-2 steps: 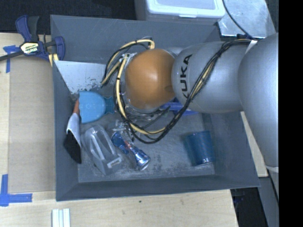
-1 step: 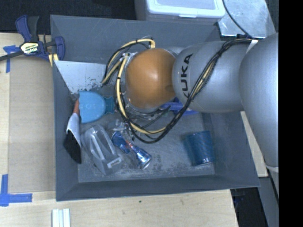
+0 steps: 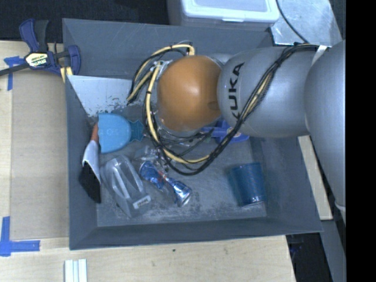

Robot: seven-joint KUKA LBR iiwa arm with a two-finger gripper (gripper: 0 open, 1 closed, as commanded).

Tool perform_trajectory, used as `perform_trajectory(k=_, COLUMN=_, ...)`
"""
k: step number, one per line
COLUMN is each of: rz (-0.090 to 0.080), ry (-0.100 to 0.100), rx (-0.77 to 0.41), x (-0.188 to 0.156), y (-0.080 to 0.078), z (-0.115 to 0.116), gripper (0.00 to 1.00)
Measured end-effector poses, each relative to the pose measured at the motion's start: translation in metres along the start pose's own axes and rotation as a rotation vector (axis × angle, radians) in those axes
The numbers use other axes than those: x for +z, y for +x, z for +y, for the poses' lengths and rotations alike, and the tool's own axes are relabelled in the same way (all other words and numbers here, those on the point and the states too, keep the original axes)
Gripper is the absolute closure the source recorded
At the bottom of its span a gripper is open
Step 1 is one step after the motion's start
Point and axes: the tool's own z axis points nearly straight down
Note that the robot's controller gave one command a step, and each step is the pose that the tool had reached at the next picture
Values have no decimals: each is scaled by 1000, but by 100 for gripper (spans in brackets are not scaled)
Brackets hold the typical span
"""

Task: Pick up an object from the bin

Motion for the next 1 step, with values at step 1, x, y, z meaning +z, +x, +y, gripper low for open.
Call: perform_trajectory(k=1, rz=-4, ry=5, rx=2, x=-14, y=-1, z=-1, gripper=100)
